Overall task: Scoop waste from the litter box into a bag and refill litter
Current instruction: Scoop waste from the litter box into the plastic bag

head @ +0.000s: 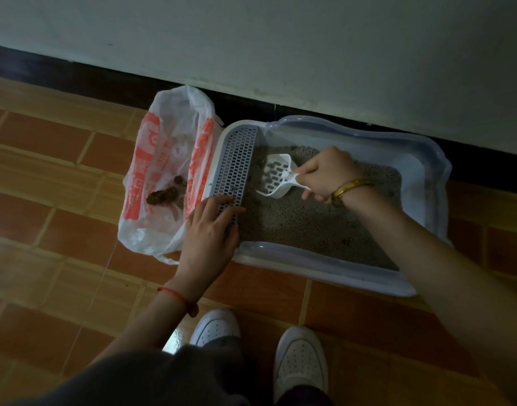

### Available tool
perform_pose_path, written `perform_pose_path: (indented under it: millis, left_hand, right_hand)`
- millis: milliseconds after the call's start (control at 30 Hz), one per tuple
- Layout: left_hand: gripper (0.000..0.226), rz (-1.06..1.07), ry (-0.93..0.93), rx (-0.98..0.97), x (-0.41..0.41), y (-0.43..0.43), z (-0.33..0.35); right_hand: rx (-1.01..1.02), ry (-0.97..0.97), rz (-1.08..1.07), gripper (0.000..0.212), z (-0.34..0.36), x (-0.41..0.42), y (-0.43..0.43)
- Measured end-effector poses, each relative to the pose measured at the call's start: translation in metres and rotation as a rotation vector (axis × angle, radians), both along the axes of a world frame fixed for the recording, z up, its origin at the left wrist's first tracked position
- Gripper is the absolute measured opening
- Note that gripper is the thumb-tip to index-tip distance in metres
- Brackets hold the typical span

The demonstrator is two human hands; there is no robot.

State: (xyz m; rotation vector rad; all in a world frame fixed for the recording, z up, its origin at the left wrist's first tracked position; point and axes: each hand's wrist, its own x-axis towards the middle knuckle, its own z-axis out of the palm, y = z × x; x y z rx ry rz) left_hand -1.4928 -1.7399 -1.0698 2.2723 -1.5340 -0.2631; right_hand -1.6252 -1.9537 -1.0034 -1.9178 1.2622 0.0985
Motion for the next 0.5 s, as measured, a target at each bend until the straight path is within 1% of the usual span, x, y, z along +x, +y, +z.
perform_pose_path:
  millis: [167, 333, 500]
  left_hand:
    - [0.030, -0.012, 0.002, 0.007, 0.002, 0.001, -0.001]
    - [0.028, 0.000, -0.007, 0.024, 0.001, 0.001, -0.003]
    - [0.031, -0.018, -0.009, 0.028, 0.002, 0.001, -0.001]
  right_hand:
    - [0.149, -0.185, -0.087, 0.024, -0.029, 0.002, 0.014]
    - [0.311, -0.353, -0.164, 0.031, -0.053, -0.015, 0.018]
    - [0.351, -0.433, -0.170, 0.032, -0.051, -0.034, 0.013]
